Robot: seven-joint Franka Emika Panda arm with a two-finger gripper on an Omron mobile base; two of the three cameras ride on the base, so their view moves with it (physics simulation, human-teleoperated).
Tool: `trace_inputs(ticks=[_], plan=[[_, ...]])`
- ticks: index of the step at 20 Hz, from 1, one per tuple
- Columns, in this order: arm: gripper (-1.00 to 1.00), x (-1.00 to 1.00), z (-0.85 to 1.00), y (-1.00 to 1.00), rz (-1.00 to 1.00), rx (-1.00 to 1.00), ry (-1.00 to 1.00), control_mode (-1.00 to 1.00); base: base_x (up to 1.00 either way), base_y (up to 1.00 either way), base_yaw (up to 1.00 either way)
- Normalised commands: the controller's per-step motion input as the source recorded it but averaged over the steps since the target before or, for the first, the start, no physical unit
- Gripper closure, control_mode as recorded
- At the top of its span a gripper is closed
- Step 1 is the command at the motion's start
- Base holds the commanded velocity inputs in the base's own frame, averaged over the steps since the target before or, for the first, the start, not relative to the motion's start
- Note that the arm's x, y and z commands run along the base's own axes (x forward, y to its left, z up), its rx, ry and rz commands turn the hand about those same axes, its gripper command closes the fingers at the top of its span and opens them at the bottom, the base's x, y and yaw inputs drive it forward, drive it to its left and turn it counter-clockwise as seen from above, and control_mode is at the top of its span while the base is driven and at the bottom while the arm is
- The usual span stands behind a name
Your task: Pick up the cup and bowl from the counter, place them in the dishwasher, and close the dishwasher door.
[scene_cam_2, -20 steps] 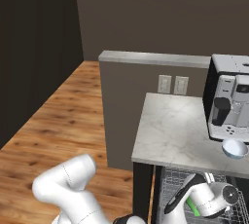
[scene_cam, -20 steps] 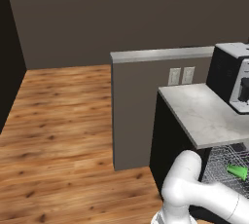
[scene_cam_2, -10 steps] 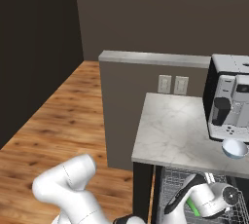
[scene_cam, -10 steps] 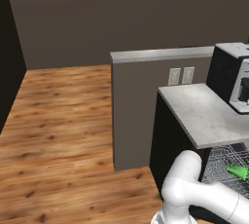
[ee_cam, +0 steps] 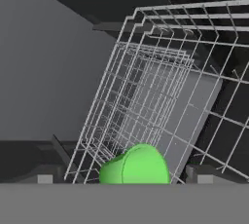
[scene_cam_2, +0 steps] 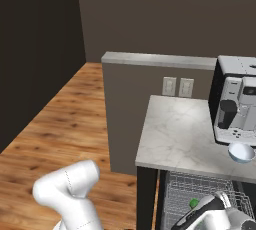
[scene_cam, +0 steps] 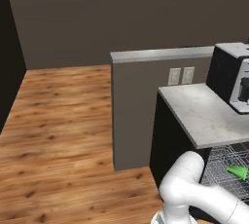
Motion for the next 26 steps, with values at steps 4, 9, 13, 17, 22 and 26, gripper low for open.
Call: trace_inputs(ticks=[4,9,13,17,22,26], plan=[[-1.00,-0.36,0.51,-0.25,0.00,0.00,-0.12,-1.00,0.00,0.00,0.00],[-1.00,-0.10,0.82,-0.22,0.00,0.00,-0.11,-1.00,0.00,0.00,0.00],[-1.00,0.00,0.74,-0.15,0.00,0.00,-0.08,-1.00,0.00,0.00,0.00],[-1.00,0.00,0.75,-0.15,-0.02,0.00,-0.07,-1.00,0.00,0.00,0.00],[-1.00,0.00,0.79,-0.13,-0.04,0.00,-0.07,-1.00,0.00,0.00,0.00],[-1.00,0.09,0.54,-0.05,-0.03,0.03,-0.03,-1.00,0.00,0.00,0.00]])
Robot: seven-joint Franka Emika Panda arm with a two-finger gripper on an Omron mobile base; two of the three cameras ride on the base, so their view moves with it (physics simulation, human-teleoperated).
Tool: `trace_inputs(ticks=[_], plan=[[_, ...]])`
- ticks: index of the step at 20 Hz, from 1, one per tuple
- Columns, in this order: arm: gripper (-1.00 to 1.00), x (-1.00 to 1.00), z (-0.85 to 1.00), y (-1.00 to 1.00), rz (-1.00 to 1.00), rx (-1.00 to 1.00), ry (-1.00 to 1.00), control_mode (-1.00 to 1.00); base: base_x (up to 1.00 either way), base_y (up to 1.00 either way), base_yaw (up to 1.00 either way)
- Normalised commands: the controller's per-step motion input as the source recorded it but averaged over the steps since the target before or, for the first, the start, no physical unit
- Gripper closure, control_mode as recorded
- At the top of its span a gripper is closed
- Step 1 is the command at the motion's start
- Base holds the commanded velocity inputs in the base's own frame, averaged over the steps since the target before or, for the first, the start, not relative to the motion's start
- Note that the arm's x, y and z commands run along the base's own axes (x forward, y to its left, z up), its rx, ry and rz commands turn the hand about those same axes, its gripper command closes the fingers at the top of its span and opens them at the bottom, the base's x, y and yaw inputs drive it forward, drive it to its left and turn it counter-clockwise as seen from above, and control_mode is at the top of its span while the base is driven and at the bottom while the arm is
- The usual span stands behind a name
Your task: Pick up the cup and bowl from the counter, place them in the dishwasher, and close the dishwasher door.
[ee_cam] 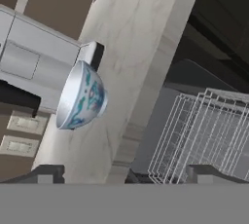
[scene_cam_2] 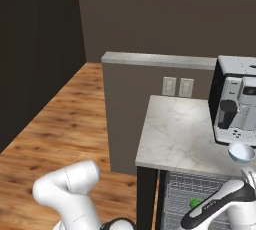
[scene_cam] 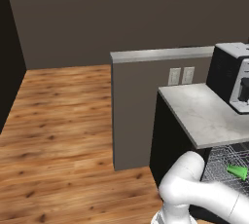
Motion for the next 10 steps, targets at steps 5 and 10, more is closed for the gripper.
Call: trace_inputs(ticks=[5,10], plan=[[-1.00,0.31,0.34,0.00,0.00,0.04,0.00,-1.00,0.00,0.00,0.00],[-1.00,0.21,0.43,0.00,-0.01,0.01,0.00,-1.00,0.00,0.00,0.00]])
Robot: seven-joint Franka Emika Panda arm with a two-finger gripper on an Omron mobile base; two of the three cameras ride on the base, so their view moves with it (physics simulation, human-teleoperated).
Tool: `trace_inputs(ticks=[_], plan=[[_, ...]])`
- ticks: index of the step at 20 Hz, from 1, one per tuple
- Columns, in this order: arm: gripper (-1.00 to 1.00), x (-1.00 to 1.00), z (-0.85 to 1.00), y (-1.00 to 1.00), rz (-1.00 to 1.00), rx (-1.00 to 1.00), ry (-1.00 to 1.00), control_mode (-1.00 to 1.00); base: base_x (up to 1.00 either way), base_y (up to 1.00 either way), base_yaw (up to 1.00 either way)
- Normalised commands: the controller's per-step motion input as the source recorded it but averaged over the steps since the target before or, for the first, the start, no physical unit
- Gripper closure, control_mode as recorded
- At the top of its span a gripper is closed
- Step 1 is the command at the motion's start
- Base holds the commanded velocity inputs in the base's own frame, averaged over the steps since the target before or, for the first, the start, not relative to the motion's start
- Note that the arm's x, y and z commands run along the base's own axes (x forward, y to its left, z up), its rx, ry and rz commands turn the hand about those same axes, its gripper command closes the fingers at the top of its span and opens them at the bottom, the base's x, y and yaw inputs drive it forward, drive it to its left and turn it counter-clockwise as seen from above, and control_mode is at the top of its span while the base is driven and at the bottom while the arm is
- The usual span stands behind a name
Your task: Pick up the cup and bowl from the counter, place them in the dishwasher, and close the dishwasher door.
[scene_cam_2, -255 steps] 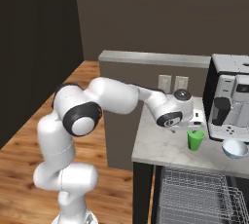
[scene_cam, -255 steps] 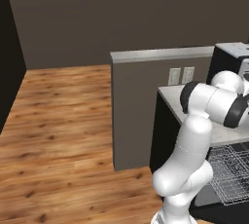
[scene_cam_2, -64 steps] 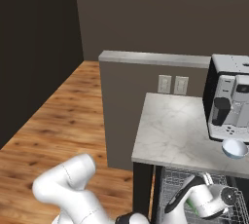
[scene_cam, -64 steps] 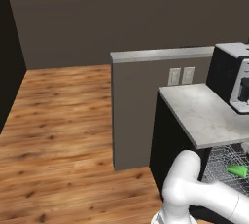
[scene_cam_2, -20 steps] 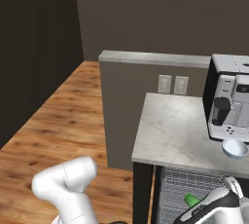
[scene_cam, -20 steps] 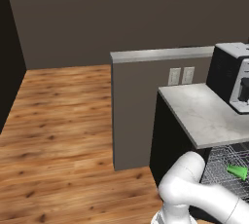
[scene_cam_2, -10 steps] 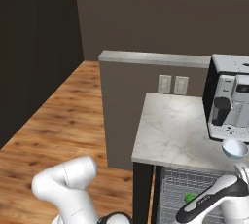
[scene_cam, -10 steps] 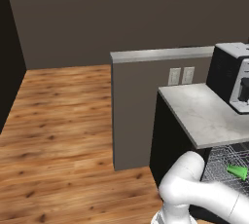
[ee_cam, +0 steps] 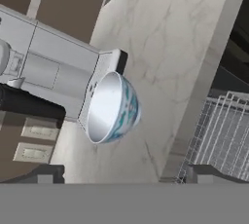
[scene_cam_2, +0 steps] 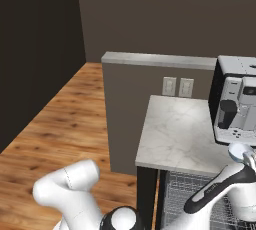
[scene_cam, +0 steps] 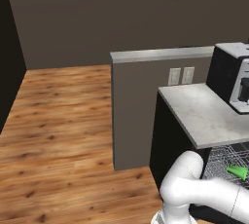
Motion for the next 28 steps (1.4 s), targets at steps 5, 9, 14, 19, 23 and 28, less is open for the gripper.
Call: trace_inputs(ticks=[5,9,14,19,23,28], plan=[[-1.00,0.31,0.24,0.00,0.00,0.01,0.00,-1.00,0.00,0.00,0.00],[-1.00,0.38,0.00,0.00,0.00,0.04,0.00,-1.00,0.00,0.00,0.00],[-1.00,0.31,-0.05,0.00,0.00,0.01,0.00,-1.00,0.00,0.00,0.00],[-1.00,0.29,-0.18,-0.02,0.00,0.00,0.00,-1.00,0.00,0.00,0.00],[-1.00,0.27,-0.25,-0.04,0.00,0.00,0.00,-1.00,0.00,0.00,0.00],[-1.00,0.22,-0.30,-0.10,0.00,0.00,0.00,-1.00,0.00,0.00,0.00]])
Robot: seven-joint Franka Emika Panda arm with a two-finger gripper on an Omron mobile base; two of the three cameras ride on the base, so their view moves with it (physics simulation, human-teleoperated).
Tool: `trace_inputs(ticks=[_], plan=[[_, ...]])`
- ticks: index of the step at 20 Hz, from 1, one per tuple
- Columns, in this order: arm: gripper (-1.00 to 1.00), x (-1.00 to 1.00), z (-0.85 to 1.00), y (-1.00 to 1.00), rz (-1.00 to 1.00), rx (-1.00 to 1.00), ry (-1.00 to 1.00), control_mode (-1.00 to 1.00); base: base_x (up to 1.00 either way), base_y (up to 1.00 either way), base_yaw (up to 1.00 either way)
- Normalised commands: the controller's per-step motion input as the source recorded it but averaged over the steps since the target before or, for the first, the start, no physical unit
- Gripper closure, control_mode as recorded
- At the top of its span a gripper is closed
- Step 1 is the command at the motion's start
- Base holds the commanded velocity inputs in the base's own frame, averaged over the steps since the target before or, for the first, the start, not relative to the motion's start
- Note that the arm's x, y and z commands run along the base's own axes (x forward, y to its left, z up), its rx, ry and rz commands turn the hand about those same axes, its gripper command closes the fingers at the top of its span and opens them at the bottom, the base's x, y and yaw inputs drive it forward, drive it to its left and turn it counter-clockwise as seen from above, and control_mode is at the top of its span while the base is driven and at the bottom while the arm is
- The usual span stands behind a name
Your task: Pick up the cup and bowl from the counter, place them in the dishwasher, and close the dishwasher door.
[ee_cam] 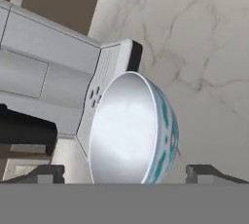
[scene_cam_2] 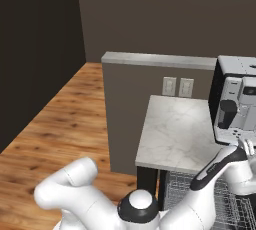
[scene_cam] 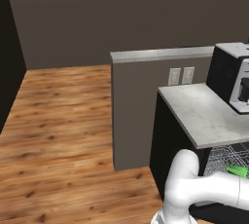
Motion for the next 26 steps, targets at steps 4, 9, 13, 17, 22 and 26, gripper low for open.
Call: trace_inputs(ticks=[4,9,13,17,22,26], plan=[[-1.00,0.16,-0.37,-0.15,0.00,0.00,0.00,-1.00,0.00,0.00,0.00],[-1.00,0.23,-0.31,-0.25,0.00,0.00,0.01,-1.00,0.00,0.00,0.00],[-1.00,0.29,-0.18,-0.33,0.00,0.00,0.01,-1.00,0.00,0.00,0.00],[1.00,0.32,-0.37,-0.21,0.00,0.01,0.04,-1.00,0.00,0.00,0.00],[1.00,0.32,-0.32,0.00,0.00,0.00,0.05,-1.00,0.00,0.00,0.00],[1.00,0.32,-0.31,0.00,0.00,0.02,0.05,-1.00,0.00,0.00,0.00]])
